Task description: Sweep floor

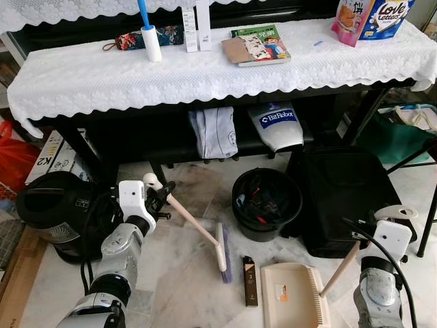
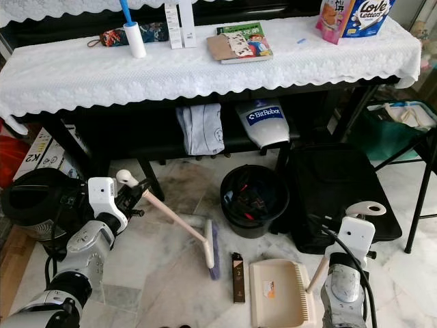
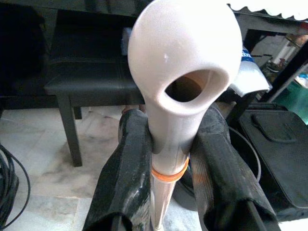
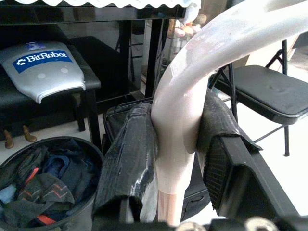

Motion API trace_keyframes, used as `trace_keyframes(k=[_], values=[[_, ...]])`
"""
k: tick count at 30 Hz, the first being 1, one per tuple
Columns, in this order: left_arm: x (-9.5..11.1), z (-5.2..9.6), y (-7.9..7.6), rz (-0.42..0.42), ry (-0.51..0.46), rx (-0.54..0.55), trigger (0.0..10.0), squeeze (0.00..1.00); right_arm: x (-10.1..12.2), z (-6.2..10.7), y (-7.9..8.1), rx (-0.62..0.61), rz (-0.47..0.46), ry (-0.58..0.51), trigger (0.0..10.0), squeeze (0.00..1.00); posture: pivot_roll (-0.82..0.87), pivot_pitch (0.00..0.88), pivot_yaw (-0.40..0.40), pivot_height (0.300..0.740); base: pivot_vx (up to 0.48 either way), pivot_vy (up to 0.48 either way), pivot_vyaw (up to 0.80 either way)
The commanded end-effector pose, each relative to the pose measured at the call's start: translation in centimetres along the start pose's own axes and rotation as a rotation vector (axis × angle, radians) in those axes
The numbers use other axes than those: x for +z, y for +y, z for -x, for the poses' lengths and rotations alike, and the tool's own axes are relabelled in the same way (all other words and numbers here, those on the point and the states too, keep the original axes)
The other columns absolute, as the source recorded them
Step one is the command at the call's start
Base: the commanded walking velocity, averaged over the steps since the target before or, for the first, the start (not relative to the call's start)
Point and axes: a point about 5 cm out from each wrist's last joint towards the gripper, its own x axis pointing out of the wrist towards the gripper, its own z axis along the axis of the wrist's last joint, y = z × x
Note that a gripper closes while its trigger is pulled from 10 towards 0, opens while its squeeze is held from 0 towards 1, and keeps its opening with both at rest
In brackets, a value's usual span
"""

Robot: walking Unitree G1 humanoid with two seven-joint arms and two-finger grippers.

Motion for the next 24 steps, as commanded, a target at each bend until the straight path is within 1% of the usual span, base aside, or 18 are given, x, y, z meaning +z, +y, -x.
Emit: trace_keyframes(k=[1, 2, 5, 6, 8, 11, 13, 15, 16, 17, 18, 21, 24], values=[[-0.8, 0.6, 0.6, 0.02, 0.028, 0.037, 10.0, 0.0, -0.6, 0.4, -0.1, 0.02, 0.028, 0.026, 10.0, 0.0, -0.14, 0.15, 0.056, 0.74, 0.0, 0.0, 0.0], [-0.8, 0.6, 0.6, 0.024, 0.03, 0.041, 10.0, 0.0, -0.6, 0.4, 0.0, 0.03, 0.026, 0.03, 10.0, 0.0, -0.14, 0.15, 0.055, 0.74, 0.0, 0.0, 0.0], [-1.0, 0.9, 0.9, 0.006, 0.041, 0.053, 10.0, 0.0, -1.0, 0.6, 1.1, 0.094, 0.013, 0.057, 10.0, 0.0, -0.14, 0.152, 0.053, 0.74, 0.0, 0.0, 0.0], [-1.0, 1.0, 1.0, -0.005, 0.044, 0.054, 10.0, 0.0, -1.0, 0.7, 1.3, 0.102, 0.006, 0.057, 10.0, 0.0, -0.14, 0.152, 0.053, 0.74, 0.0, 0.0, 0.0], [-1.0, 1.2, 1.4, -0.057, 0.048, 0.04, 10.0, 0.0, -1.0, 0.8, 1.6, 0.112, -0.003, 0.056, 10.0, 0.0, -0.14, 0.153, 0.052, 0.74, 0.0, 0.0, 0.0], [-0.9, 1.5, 1.6, -0.085, 0.054, 0.01, 10.0, 0.0, -1.0, 0.8, 1.8, 0.119, -0.008, 0.06, 10.0, 0.0, -0.14, 0.151, 0.051, 0.74, 0.0, 0.0, 0.0], [-1.1, 1.6, 1.6, -0.094, 0.072, -0.026, 10.0, 0.0, -1.0, 0.8, 2.0, 0.127, -0.011, 0.061, 10.0, 0.0, -0.14, 0.15, 0.05, 0.74, 0.0, 0.0, 0.0], [-1.7, 2.0, 1.5, -0.106, 0.133, -0.101, 10.0, 0.0, -1.0, 0.7, 2.1, 0.136, -0.015, 0.062, 10.0, 0.0, -0.14, 0.148, 0.049, 0.74, 0.0, 0.0, 0.0], [-1.7, 2.0, 1.5, -0.106, 0.133, -0.101, 10.0, 0.0, -1.0, 0.7, 2.1, 0.136, -0.015, 0.062, 10.0, 0.0, -0.14, 0.148, 0.049, 0.74, 0.0, 0.0, 0.0], [-1.9, 2.2, 1.6, -0.136, 0.158, -0.128, 10.0, 0.0, -0.9, 0.6, 2.1, 0.139, -0.016, 0.06, 10.0, 0.0, -0.14, 0.143, 0.048, 0.74, 0.0, 0.0, 0.0], [-2.0, 2.2, 1.6, -0.147, 0.164, -0.133, 10.0, 0.0, -0.8, 0.6, 2.1, 0.139, -0.017, 0.059, 10.0, 0.0, -0.14, 0.143, 0.048, 0.74, 0.0, 0.0, 0.0], [-2.4, 2.6, 1.8, -0.149, 0.2, -0.169, 10.0, 0.0, -0.8, 0.5, 2.0, 0.139, -0.017, 0.059, 10.0, 0.0, -0.14, 0.137, 0.051, 0.74, 0.0, 0.0, 0.0], [-2.7, 3.3, 2.3, -0.163, 0.244, -0.231, 10.0, 0.0, -0.8, 0.4, 2.0, 0.141, -0.018, 0.059, 10.0, 0.0, -0.14, 0.126, 0.054, 0.74, 0.0, 0.0, 0.0]])
